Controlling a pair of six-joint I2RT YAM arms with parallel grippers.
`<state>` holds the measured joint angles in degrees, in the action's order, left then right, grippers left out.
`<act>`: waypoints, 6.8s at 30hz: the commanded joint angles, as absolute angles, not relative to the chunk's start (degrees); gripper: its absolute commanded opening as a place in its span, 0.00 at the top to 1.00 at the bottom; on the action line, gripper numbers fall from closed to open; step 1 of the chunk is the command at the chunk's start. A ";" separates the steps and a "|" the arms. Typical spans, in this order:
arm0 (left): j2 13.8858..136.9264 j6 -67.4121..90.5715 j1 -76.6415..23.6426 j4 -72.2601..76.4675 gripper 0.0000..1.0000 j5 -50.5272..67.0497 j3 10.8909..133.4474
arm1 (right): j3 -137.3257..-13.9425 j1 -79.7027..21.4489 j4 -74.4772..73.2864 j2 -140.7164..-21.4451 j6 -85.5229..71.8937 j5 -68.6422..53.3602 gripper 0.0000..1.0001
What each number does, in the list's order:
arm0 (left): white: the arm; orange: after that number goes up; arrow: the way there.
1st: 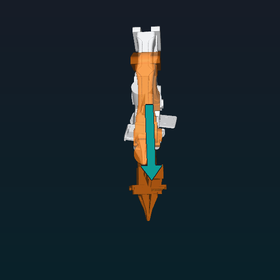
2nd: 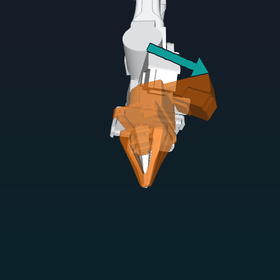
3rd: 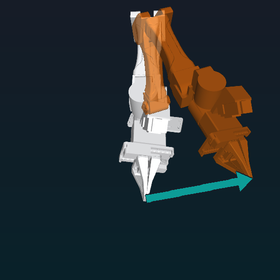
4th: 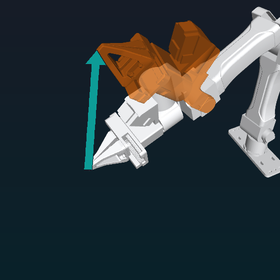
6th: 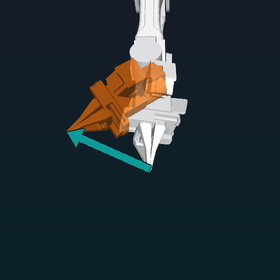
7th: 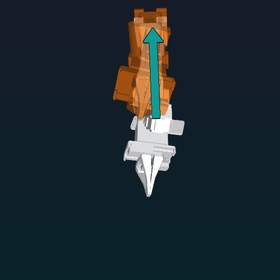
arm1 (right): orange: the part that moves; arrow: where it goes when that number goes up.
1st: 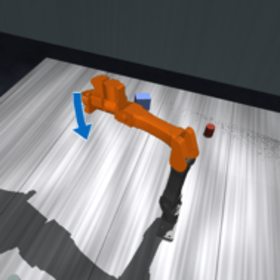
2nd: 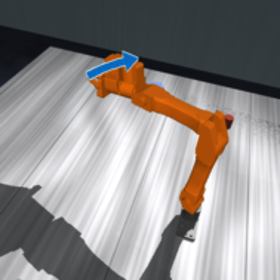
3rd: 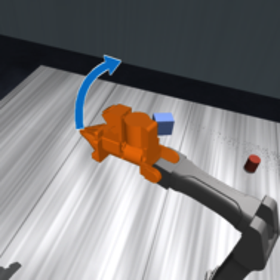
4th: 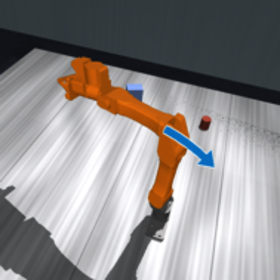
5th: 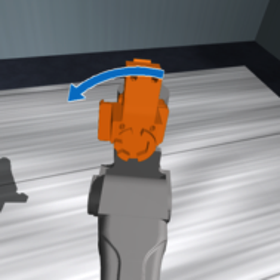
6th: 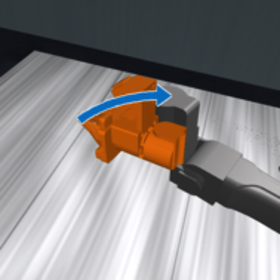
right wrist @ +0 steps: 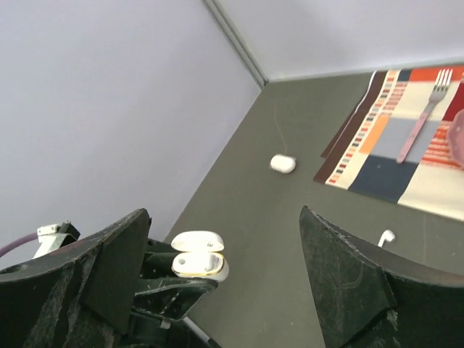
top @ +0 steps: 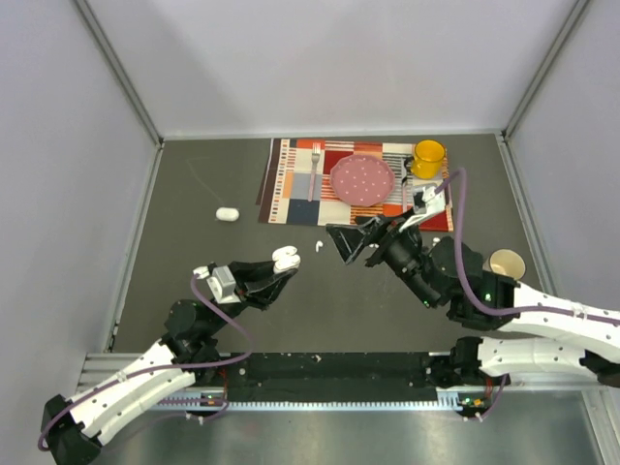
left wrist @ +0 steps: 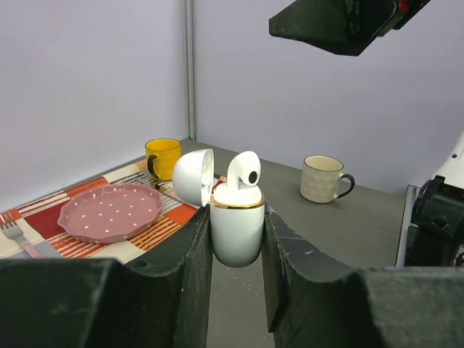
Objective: Insert the wireless bluetooth earbuds into the charging case
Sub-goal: Adjust the right earbud in the right side groove of the charging case, then adjust the charging case, then pick up the left earbud from the center of the board.
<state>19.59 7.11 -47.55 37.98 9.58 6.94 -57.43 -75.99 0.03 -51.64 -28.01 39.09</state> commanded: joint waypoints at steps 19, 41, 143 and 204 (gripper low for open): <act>20.22 6.77 -47.37 42.80 1.00 11.16 8.44 | -62.14 -72.33 -8.79 -61.87 -37.62 17.93 0.80; 20.48 6.77 -47.37 43.24 1.00 13.10 8.53 | -62.32 -72.33 -4.05 -62.85 -35.60 16.26 0.70; 22.68 5.89 -47.37 43.86 1.00 8.97 8.70 | -59.24 -59.06 -2.37 -65.74 -50.45 -9.14 0.27; 0.88 1.41 -47.37 14.94 1.00 5.71 11.60 | -96.85 -47.72 -40.52 -118.99 -57.83 19.69 0.55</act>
<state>1.50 1.74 -47.27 13.67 6.35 9.65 -92.90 -48.58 -39.79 -116.66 -57.23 18.94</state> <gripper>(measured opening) 0.335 0.455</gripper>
